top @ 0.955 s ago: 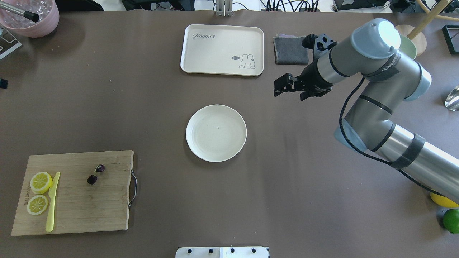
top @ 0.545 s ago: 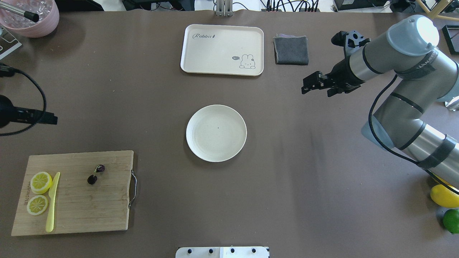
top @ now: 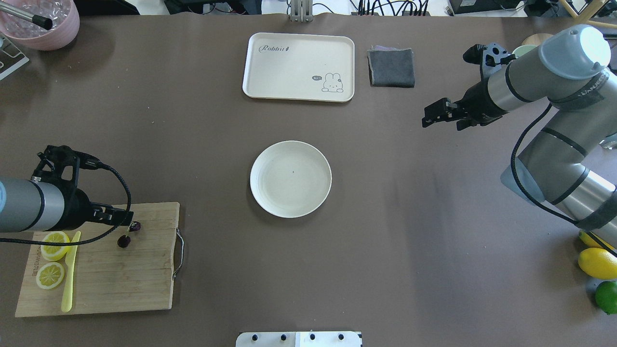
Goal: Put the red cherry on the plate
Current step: 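Lower the left gripper onto the dark red cherry and grasp it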
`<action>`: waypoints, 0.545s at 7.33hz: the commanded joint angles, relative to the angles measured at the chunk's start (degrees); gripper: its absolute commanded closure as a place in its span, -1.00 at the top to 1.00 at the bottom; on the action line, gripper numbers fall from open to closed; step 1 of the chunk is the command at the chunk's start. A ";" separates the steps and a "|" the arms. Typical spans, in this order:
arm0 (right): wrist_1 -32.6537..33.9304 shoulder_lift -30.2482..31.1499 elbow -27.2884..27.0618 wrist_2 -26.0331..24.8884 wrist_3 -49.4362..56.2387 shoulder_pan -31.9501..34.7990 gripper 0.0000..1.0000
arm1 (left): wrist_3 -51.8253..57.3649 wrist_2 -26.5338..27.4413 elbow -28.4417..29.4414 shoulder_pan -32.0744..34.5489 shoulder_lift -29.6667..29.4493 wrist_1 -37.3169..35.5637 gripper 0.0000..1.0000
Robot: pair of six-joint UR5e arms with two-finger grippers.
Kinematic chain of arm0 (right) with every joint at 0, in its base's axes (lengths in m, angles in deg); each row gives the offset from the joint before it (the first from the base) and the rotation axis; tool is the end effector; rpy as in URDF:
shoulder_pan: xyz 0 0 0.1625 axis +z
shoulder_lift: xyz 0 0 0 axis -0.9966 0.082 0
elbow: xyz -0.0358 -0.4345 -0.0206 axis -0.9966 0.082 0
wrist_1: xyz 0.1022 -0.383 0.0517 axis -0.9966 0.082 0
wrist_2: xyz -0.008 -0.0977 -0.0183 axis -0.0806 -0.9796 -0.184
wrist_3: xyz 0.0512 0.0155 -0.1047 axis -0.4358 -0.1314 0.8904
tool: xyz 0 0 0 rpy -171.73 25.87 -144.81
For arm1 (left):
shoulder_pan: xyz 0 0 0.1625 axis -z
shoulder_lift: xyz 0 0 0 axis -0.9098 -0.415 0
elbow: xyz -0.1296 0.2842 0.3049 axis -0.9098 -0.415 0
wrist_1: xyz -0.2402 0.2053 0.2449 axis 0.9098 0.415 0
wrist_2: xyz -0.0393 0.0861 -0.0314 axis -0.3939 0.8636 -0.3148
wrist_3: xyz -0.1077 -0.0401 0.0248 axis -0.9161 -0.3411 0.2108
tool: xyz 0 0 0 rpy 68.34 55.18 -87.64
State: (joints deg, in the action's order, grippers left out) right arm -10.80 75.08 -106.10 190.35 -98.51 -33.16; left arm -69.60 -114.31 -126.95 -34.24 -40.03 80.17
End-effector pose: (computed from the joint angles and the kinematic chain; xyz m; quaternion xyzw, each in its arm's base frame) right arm -0.3264 -0.5259 0.4099 0.0787 -0.4952 0.0184 0.8650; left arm 0.3222 -0.3241 0.4237 0.1466 0.3946 0.0670 0.9046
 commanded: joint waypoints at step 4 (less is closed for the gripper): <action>0.02 0.22 0.14 -1.74 -0.03 -0.63 1.00 | 0.57 0.23 3.98 -2.85 -1.26 0.06 0.53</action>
State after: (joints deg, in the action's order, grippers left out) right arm -10.78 75.27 -105.95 188.78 -98.48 -33.69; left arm -69.13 -114.08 -124.23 -36.92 -41.02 80.17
